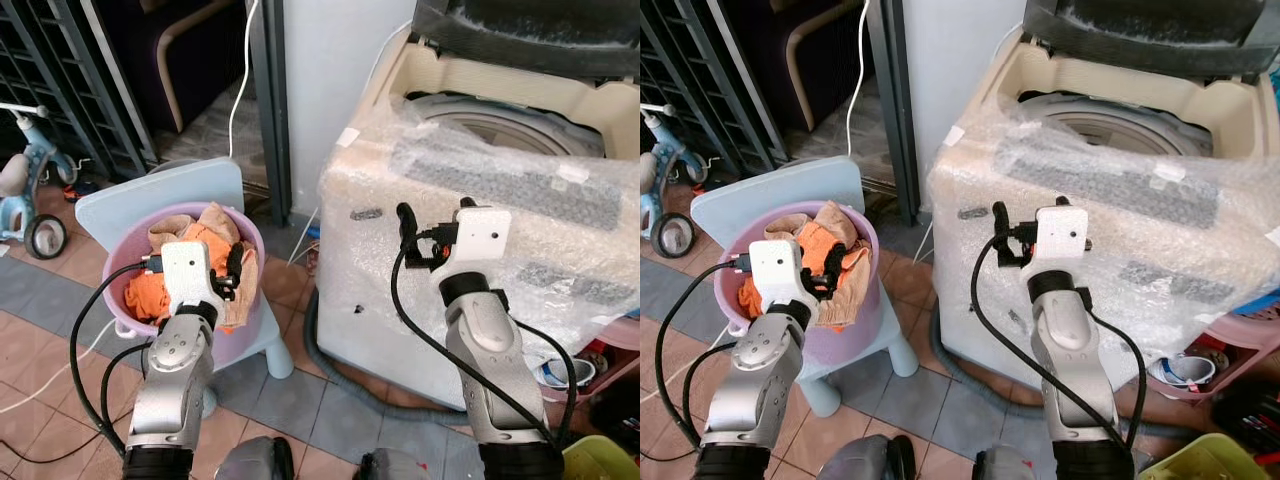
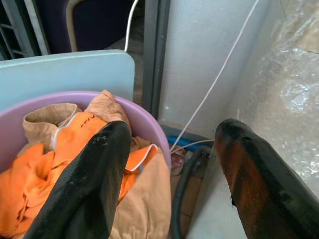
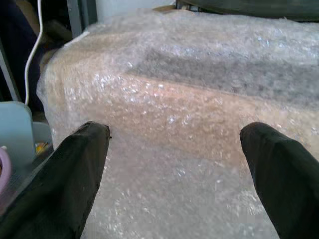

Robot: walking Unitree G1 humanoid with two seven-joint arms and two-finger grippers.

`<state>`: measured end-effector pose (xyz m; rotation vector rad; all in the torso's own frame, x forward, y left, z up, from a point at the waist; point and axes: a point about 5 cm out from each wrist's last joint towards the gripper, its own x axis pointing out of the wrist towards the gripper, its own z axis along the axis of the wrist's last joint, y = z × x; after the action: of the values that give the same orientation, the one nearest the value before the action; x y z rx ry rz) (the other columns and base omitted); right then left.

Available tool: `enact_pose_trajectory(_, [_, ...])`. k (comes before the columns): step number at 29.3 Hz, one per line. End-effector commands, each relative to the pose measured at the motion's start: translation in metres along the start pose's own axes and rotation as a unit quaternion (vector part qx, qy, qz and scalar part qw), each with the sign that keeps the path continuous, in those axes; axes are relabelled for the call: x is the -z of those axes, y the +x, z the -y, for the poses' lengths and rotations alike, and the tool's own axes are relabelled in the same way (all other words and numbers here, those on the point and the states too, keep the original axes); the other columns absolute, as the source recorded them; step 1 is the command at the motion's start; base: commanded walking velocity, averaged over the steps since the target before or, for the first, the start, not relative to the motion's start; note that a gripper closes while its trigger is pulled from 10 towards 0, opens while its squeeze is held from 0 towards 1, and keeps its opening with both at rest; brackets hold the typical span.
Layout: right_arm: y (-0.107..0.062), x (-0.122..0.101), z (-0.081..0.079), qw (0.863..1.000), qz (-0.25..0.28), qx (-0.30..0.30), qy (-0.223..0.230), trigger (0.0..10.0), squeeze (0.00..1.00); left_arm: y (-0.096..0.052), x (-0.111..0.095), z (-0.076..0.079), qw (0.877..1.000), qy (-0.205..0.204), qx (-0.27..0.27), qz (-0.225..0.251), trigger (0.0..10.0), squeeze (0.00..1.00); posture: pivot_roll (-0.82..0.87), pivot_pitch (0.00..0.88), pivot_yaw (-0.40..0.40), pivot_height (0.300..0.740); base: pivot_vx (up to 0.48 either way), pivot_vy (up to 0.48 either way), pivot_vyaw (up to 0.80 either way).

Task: Clothes washing

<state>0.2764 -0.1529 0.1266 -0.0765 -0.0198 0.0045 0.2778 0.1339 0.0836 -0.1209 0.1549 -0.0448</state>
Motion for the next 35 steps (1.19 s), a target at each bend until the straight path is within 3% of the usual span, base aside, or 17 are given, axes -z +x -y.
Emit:
enact_pose_trajectory(1, [0.0, -0.001, -0.003, 1.0, 0.01, 0.005, -0.011, 10.0, 0.0, 0.003, 0.001, -0.004, 1.0, 0.011, -0.007, -0.001, 10.0, 0.0, -0.12, 0.076, 0.031, 0.74, 0.0, 0.48, 0.0])
enact_pose_trajectory(3, [0.0, -0.004, -0.009, 0.999, 0.011, -0.017, 0.027, 10.0, 0.0, 0.004, -0.001, -0.003, 1.0, 0.011, -0.008, 0.002, 10.0, 0.0, -0.12, 0.074, 0.035, 0.74, 0.0, 0.48, 0.0])
enact_pose_trajectory(8, [0.003, -0.009, -0.015, 1.0, 0.021, -0.018, -0.009, 10.0, 0.0, 0.004, -0.007, -0.002, 0.999, 0.022, -0.006, 0.028, 10.0, 0.0, -0.11, 0.085, 0.025, 0.74, 0.0, 0.48, 0.0])
enact_pose_trajectory(9, [0.002, -0.005, -0.017, 0.999, 0.002, -0.032, -0.017, 10.0, 0.0, 0.004, -0.007, -0.002, 0.999, 0.024, -0.009, 0.029, 10.0, 0.0, -0.1, 0.087, 0.019, 0.74, 0.0, 0.0, 0.0])
enact_pose_trajectory(13, [-0.002, -0.004, -0.021, 0.998, 0.005, -0.064, 0.02, 10.0, 0.0, 0.002, -0.006, -0.008, 0.999, 0.025, -0.013, 0.033, 10.0, 0.0, -0.09, 0.088, 0.009, 0.74, 0.0, 0.0, 0.0])
enact_pose_trajectory(16, [-0.002, -0.006, -0.025, 0.997, 0.011, -0.074, 0.009, 10.0, 0.0, 0.0, -0.007, -0.009, 0.999, 0.012, -0.011, 0.035, 10.0, 0.0, -0.09, 0.093, 0.015, 0.74, 0.0, 0.0, 0.8])
enact_pose_trajectory(21, [0.007, -0.013, -0.03, 0.996, 0.019, -0.081, 0.016, 10.0, 0.0, 0.002, -0.008, -0.007, 0.999, 0.007, -0.006, 0.036, 10.0, 0.0, -0.1, 0.116, 0.019, 0.74, 0.351, 0.0, 0.44])
enact_pose_trajectory(30, [0.011, -0.014, -0.024, 0.996, 0.019, -0.083, 0.011, 10.0, 0.0, 0.004, -0.009, -0.004, 0.999, 0.004, -0.004, 0.041, 10.0, 0.0, -0.1, 0.109, 0.016, 0.74, 0.447, 0.0, 0.0])
enact_pose_trajectory(35, [0.009, -0.016, -0.036, 0.992, 0.025, -0.121, 0.003, 10.0, 0.0, 0.004, -0.008, -0.005, 0.999, 0.003, -0.005, 0.037, 10.0, 0.0, -0.1, 0.107, 0.017, 0.74, 0.448, 0.0, 0.16])
